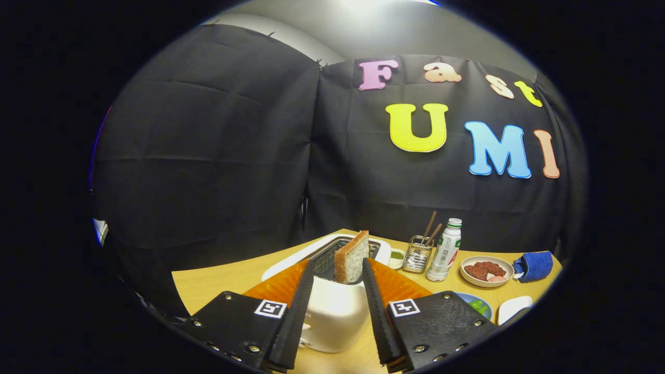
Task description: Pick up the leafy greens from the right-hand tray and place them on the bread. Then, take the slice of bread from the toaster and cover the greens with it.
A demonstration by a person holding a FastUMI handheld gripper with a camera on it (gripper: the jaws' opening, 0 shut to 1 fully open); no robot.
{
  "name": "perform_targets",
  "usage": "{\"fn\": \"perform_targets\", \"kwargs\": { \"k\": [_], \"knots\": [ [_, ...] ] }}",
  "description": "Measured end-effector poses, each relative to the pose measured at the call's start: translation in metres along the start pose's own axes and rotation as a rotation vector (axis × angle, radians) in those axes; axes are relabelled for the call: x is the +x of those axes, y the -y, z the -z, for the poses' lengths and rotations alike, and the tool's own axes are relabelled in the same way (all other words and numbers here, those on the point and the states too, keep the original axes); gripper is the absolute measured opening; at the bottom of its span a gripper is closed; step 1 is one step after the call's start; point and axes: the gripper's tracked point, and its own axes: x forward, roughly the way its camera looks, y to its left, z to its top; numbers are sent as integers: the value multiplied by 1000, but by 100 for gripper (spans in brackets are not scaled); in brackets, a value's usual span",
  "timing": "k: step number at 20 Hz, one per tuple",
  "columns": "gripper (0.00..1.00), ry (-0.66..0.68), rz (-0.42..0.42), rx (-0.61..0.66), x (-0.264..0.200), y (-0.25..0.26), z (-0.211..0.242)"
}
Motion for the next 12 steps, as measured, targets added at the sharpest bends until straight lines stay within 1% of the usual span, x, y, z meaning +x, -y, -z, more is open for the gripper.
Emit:
{"fn": "perform_targets", "kwargs": {
  "k": [2, 4, 8, 12],
  "knots": [
    [58, -20, 5, 23, 15, -5, 4],
    [58, -23, 43, 25, 23, 1, 3],
    [58, 1, 78, 33, 33, 4, -2],
    [58, -42, 108, 49, 43, 10, 9]
  ]
}}
